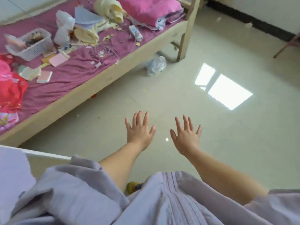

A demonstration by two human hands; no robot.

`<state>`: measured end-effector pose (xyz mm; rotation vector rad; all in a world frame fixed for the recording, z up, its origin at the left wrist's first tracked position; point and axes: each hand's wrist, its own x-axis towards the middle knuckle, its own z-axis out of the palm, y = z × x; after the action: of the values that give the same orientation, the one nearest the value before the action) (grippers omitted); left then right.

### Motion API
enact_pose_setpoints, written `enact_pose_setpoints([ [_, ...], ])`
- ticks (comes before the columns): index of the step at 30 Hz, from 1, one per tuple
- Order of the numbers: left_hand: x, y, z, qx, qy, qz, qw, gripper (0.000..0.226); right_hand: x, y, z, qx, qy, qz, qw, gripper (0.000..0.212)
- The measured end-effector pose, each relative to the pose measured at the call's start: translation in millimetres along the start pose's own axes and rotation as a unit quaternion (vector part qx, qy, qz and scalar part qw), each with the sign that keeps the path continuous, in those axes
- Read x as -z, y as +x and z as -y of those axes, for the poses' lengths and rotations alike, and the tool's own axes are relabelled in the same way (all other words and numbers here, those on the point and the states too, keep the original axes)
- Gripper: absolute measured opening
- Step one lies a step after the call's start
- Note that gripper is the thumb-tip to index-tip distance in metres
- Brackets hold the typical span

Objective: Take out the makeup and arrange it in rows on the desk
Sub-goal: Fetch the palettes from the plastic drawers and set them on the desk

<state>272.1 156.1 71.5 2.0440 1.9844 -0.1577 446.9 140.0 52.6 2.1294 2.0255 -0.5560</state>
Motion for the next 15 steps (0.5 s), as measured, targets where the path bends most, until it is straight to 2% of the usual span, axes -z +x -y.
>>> enact_pose_setpoints([
  [5, -26.8, 3.9, -134.4, -0.051, -0.003, 0.031, 0.998, 0.061, 9.3, -33.1, -140.6, -0.086, 0.027, -0.002, 0.996, 0.06],
  [8, -42.6, 3.9, -224.2, -0.115, 0.007, 0.043, 0.992, 0.059, 16.6, -46.8, -222.0, -0.139, 0.038, -0.01, 0.989, 0.061],
  [15, -58.6, 20.1, -397.6, -0.245, 0.045, 0.072, 0.966, 0.058, 35.8, -73.0, -368.4, -0.267, 0.079, -0.029, 0.96, 0.059],
])
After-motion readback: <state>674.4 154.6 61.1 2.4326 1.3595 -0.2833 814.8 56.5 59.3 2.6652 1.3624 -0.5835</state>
